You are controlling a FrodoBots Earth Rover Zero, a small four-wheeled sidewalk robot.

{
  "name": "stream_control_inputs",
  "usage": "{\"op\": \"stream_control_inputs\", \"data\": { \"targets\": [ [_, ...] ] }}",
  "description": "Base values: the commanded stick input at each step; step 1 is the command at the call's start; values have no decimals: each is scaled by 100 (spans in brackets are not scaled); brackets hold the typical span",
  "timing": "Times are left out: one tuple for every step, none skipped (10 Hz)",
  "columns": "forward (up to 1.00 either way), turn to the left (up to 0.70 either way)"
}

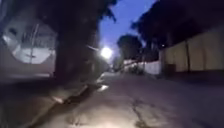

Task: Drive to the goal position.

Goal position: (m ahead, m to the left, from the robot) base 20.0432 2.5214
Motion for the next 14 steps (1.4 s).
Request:
{"op": "stream_control_inputs", "data": {
  "targets": [
    [70, 0],
    [70, 0],
    [70, 0],
    [70, 0],
    [70, 0],
    [70, 0],
    [70, 0],
    [70, 0],
    [70, 0],
    [70, 0],
    [70, -6],
    [70, -12],
    [70, -19],
    [70, -25]
  ]
}}
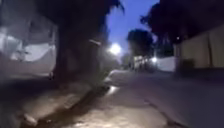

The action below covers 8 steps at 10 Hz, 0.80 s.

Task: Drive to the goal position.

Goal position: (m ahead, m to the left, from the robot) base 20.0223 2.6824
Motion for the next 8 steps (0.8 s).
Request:
{"op": "stream_control_inputs", "data": {
  "targets": [
    [70, -32],
    [70, -35],
    [70, -35],
    [70, -35],
    [70, -35],
    [70, -35],
    [70, -35],
    [70, -32]
  ]
}}
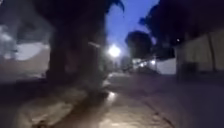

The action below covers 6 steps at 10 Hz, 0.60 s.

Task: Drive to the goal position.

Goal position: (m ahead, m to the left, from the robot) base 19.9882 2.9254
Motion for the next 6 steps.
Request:
{"op": "stream_control_inputs", "data": {
  "targets": [
    [70, -23],
    [70, -15],
    [70, -6],
    [70, 0],
    [70, 0],
    [70, 0]
  ]
}}
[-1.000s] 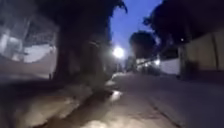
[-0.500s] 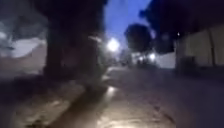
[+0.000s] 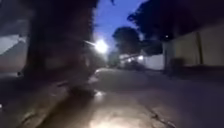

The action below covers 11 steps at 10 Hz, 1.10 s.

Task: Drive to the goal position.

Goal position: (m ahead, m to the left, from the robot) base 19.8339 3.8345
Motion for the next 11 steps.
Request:
{"op": "stream_control_inputs", "data": {
  "targets": [
    [70, 0],
    [70, 0],
    [70, 0],
    [70, 0],
    [70, 0],
    [70, 0],
    [70, 0],
    [70, 0],
    [70, 0],
    [70, 0],
    [70, 0]
  ]
}}
